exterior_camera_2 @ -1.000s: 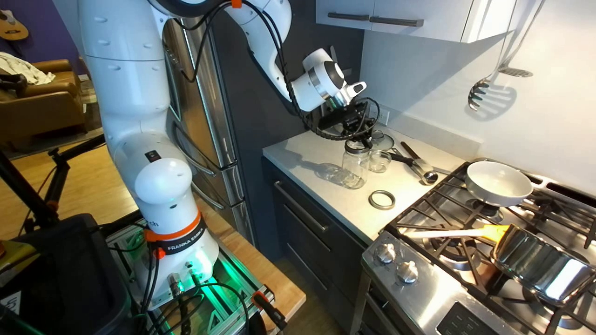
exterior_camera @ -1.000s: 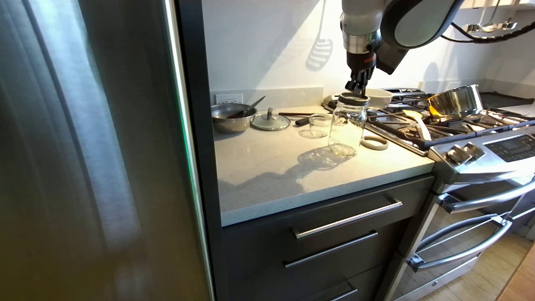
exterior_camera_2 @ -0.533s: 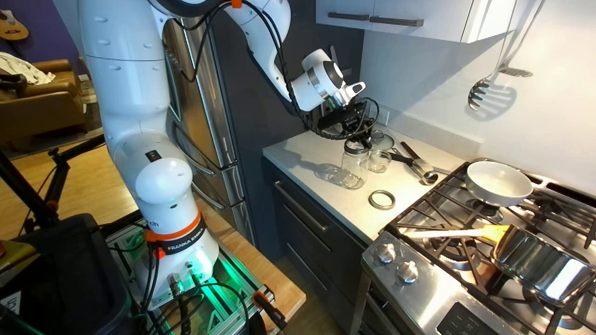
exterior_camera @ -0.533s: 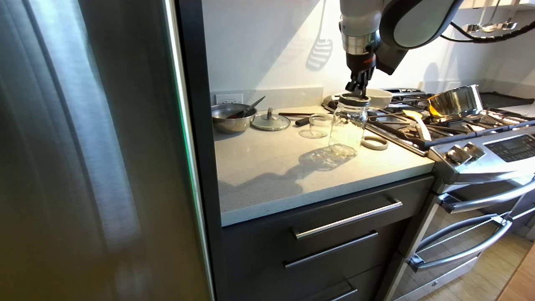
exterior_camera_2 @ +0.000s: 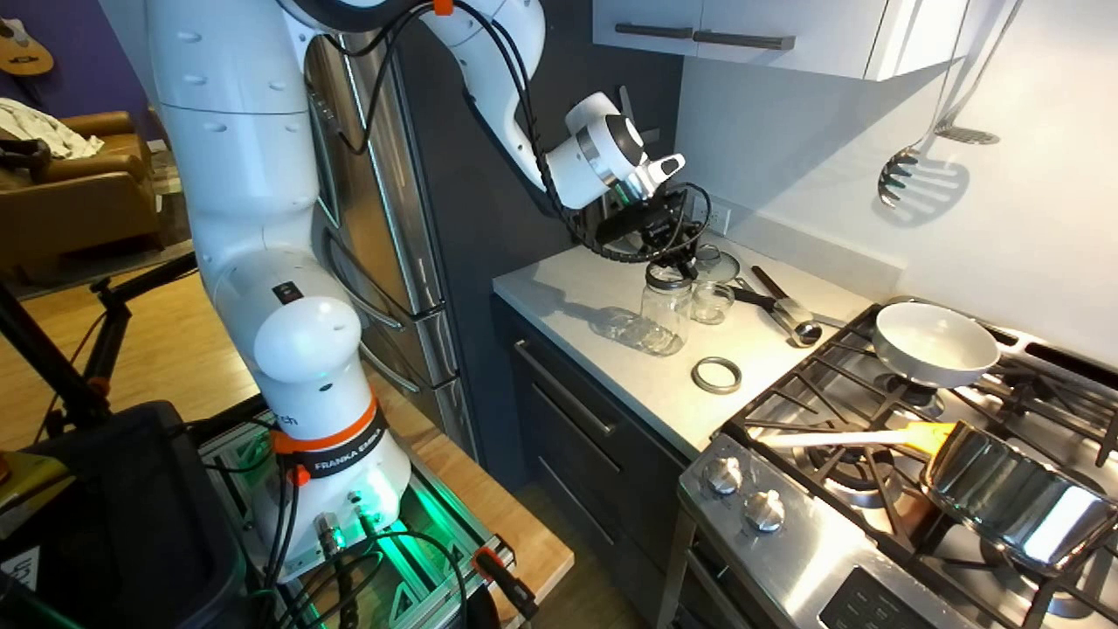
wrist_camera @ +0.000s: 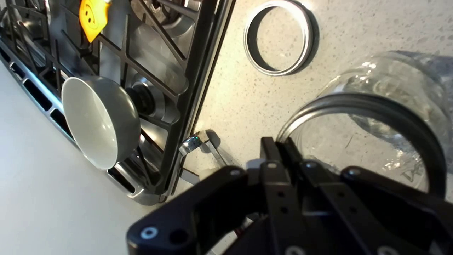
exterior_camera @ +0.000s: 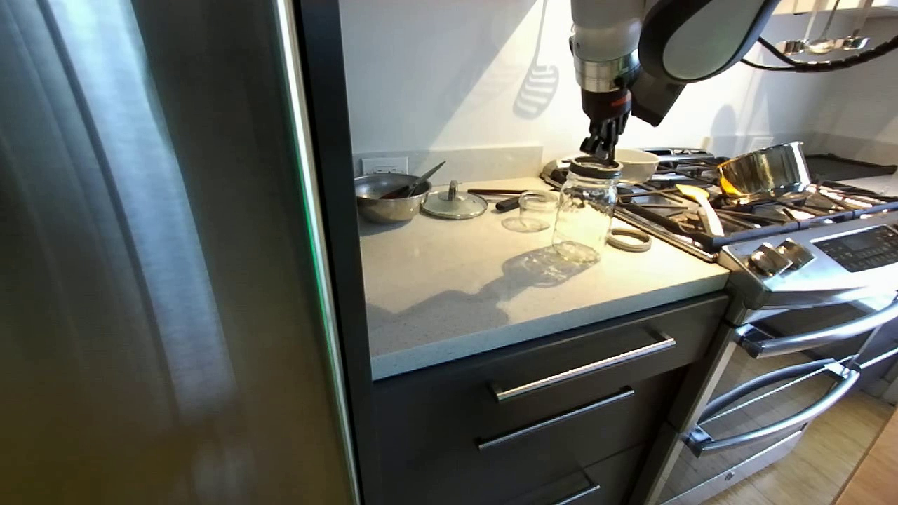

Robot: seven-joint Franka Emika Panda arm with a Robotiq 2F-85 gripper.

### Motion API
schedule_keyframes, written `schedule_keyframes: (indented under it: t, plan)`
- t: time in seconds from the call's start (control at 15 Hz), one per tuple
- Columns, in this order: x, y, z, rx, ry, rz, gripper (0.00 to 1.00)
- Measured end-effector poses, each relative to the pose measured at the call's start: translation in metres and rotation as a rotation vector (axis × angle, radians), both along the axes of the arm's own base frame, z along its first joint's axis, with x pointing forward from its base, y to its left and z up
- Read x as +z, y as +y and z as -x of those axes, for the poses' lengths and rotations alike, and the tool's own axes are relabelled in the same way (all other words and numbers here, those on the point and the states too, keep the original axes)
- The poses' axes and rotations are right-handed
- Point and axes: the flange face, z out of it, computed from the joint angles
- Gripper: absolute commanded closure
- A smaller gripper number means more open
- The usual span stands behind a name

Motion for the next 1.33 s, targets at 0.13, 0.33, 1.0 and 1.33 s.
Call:
schedule_keyframes:
  t: [0.13,0.33,1.0,1.33]
  plan:
    - [-0.0005,0.0001,0.0019,-0.003,-0.005,0.004,0.98]
    - [-0.0008,-0.0009,0.0034,-0.014,-0.012,0.004,0.98]
    - [0.0001,-0.0074,0.0075,-0.038,-0.027,-0.016,0.98]
    - [0.0007,-0.0082,0.0106,-0.042,-0.027,-0.018,0.98]
